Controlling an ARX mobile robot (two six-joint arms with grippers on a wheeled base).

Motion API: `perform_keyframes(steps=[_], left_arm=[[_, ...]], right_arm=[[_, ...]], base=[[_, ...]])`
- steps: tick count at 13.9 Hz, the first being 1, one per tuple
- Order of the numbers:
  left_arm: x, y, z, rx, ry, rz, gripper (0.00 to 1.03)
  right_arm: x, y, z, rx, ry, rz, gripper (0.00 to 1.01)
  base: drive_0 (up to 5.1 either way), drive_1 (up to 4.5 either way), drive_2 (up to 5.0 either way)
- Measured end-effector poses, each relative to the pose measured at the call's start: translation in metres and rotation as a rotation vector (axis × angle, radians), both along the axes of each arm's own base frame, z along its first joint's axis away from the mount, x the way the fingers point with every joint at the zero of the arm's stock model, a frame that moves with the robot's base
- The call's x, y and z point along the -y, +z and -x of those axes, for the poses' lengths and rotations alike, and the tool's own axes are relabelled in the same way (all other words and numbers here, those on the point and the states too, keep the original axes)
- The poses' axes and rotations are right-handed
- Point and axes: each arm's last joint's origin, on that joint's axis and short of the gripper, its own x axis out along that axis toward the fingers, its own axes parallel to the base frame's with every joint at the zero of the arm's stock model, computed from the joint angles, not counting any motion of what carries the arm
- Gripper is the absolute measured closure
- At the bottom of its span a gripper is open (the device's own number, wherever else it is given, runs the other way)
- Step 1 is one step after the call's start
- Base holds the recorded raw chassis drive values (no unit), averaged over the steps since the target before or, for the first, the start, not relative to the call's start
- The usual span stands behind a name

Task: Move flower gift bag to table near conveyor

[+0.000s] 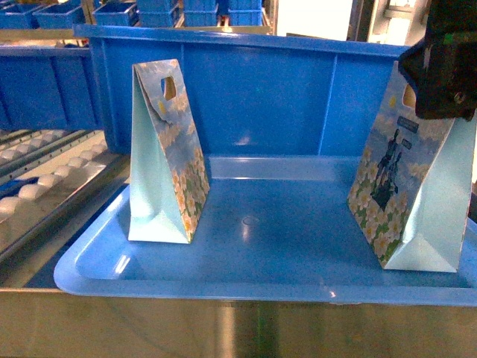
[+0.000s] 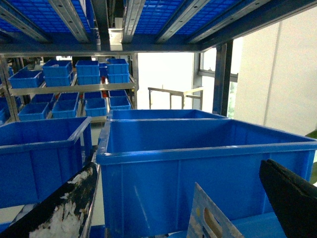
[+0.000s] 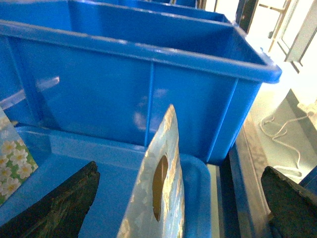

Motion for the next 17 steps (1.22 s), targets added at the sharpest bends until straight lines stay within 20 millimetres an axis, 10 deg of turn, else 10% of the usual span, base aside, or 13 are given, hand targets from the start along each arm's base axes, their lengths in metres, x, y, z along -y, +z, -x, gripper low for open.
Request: perform_keyframes(steps=[5, 11, 17], left_arm=[[0.0, 0.0, 0.0, 0.001, 0.0, 0.0, 0.05], [0.0, 0.0, 0.0, 0.0, 0.0, 0.0, 0.05], [0.0, 0.0, 0.0, 0.001, 0.0, 0.0, 0.05]], right_arm=[[-0.004, -0.027, -0.012, -0.123, 0.006, -0.038, 0.1], [-0.009, -0.03, -0.008, -0.121, 0.043, -0.04, 0.95], [-0.002, 0.0, 0.019, 0.016, 0.047, -0.086, 0.99]], base=[[0.0, 0.0, 0.0], [0.0, 0.0, 0.0], [0.0, 0.0, 0.0]])
